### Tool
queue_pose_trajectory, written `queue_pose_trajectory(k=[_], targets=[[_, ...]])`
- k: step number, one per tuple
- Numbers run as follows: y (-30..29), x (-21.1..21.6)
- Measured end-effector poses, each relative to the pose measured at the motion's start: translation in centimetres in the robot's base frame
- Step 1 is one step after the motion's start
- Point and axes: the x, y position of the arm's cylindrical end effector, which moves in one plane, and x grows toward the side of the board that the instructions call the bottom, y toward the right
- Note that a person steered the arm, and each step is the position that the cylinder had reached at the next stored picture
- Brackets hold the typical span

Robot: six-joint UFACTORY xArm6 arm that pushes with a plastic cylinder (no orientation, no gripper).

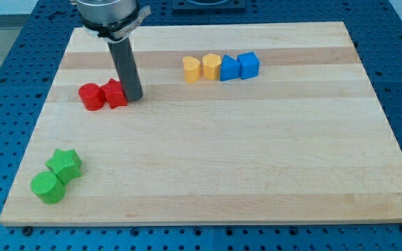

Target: Point at the blue cube

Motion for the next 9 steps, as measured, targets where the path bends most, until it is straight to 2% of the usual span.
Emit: queue_pose_trajectory(k=[2, 3, 5, 6, 7, 8, 9], targets=[[-1.6, 0.0], [5.7, 0.0], [28.5, -0.8], [36.4, -4.4], [38.0, -8.3], [35.8, -9.5], [30.8, -9.5]])
